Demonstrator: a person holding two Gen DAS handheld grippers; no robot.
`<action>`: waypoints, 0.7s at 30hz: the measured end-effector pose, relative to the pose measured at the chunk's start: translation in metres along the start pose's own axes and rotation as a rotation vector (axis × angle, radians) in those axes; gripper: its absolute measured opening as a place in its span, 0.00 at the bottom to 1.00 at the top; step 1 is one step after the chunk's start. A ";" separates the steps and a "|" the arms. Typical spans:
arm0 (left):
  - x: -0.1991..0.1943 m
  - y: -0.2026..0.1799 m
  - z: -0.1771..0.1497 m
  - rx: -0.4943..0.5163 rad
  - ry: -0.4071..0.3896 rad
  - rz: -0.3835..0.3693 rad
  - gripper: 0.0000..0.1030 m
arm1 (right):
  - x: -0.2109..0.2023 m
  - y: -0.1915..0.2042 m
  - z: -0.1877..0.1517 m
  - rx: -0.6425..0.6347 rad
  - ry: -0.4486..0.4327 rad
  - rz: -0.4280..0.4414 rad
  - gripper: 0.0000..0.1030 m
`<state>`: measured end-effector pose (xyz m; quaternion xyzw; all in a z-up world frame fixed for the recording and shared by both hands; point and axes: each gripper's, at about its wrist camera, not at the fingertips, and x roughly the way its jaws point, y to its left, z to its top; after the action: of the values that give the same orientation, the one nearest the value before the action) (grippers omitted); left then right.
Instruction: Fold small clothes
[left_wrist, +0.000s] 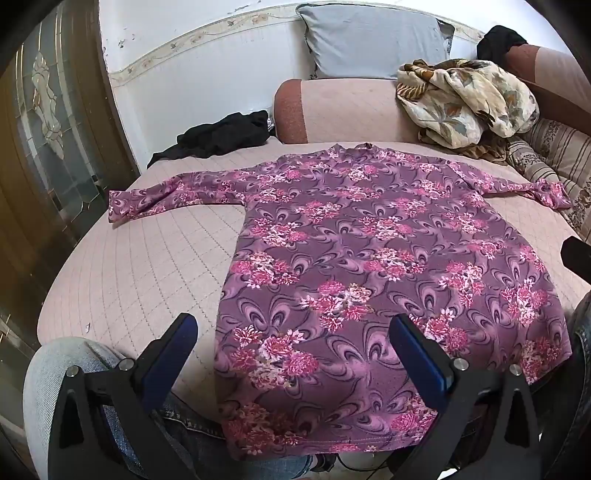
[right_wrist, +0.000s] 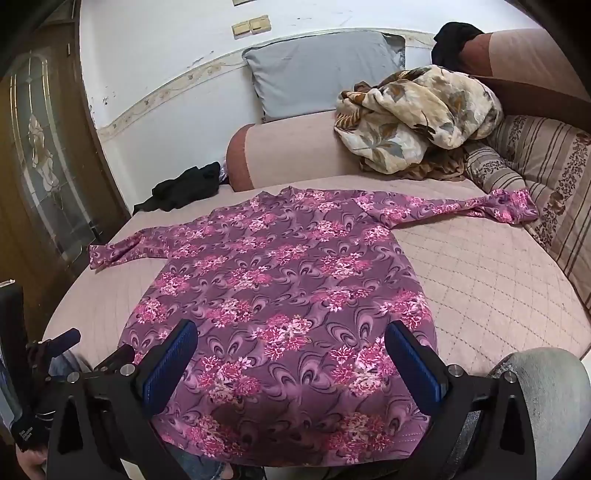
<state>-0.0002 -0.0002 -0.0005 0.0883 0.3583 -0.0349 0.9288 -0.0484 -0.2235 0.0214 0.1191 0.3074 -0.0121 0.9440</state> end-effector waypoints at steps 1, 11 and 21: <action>0.000 0.000 0.000 0.003 0.003 0.001 1.00 | 0.000 0.001 0.000 -0.002 -0.001 -0.001 1.00; 0.000 0.000 0.001 0.003 0.001 0.003 1.00 | -0.001 0.006 0.002 0.002 -0.009 -0.002 1.00; 0.000 0.003 0.005 -0.008 0.014 -0.009 1.00 | -0.006 0.000 0.003 0.006 -0.032 -0.011 0.96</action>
<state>0.0033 0.0014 0.0033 0.0834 0.3652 -0.0369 0.9265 -0.0512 -0.2247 0.0270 0.1201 0.2930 -0.0203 0.9483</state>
